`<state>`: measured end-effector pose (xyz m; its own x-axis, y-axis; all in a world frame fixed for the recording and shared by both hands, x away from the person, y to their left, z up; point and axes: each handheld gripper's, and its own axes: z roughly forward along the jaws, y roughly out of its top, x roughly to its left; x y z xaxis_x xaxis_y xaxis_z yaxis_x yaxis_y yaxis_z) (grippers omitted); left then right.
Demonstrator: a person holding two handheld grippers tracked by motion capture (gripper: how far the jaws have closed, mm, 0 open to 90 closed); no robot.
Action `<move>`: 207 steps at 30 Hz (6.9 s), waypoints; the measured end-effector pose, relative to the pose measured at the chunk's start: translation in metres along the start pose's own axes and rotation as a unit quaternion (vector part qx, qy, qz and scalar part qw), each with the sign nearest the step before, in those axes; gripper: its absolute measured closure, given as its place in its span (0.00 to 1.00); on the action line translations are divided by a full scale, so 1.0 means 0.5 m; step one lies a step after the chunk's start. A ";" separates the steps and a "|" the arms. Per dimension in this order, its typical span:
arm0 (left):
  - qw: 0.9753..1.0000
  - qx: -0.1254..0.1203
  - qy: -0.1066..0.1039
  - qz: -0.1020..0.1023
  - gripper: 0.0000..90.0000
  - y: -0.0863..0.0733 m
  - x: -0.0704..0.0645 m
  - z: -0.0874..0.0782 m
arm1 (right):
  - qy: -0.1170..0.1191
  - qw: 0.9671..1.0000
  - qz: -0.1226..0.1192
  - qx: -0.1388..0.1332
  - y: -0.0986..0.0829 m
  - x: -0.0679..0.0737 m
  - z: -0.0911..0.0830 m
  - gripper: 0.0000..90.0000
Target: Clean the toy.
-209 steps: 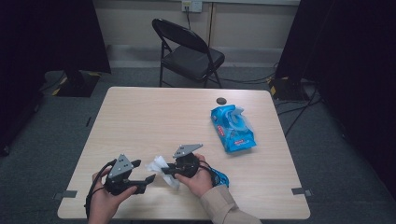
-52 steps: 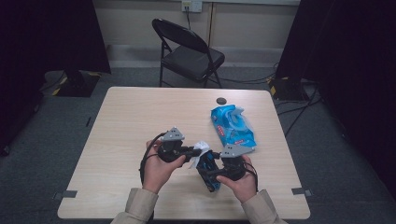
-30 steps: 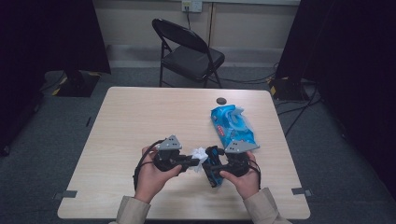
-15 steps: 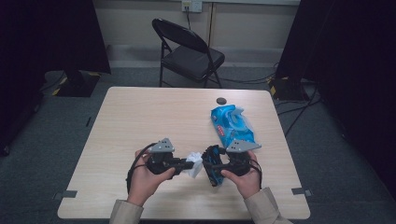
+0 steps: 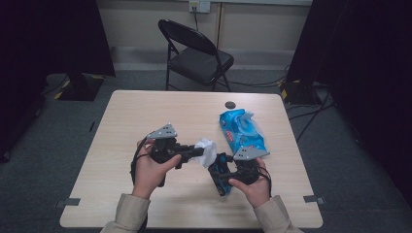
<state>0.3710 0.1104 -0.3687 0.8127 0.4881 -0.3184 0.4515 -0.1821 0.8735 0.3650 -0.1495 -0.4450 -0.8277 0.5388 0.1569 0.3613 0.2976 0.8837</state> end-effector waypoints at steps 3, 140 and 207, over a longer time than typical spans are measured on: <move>1.000 0.013 0.006 -0.002 0.92 -0.001 0.003 0.021 | 0.006 1.000 -0.004 -0.004 0.004 0.006 0.000 0.29; 0.998 0.055 -0.005 -0.013 0.91 -0.071 0.008 0.022 | -0.016 1.000 0.002 -0.019 0.010 -0.012 -0.033 0.29; 0.999 0.037 0.014 -0.004 0.91 -0.056 0.026 0.015 | 0.002 1.000 -0.001 -0.025 0.014 0.002 -0.030 0.29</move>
<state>0.3718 0.1153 -0.4001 0.7992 0.5125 -0.3142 0.4850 -0.2409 0.8407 0.3602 -0.1585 -0.4320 -0.8300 0.5353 0.1568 0.3381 0.2592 0.9047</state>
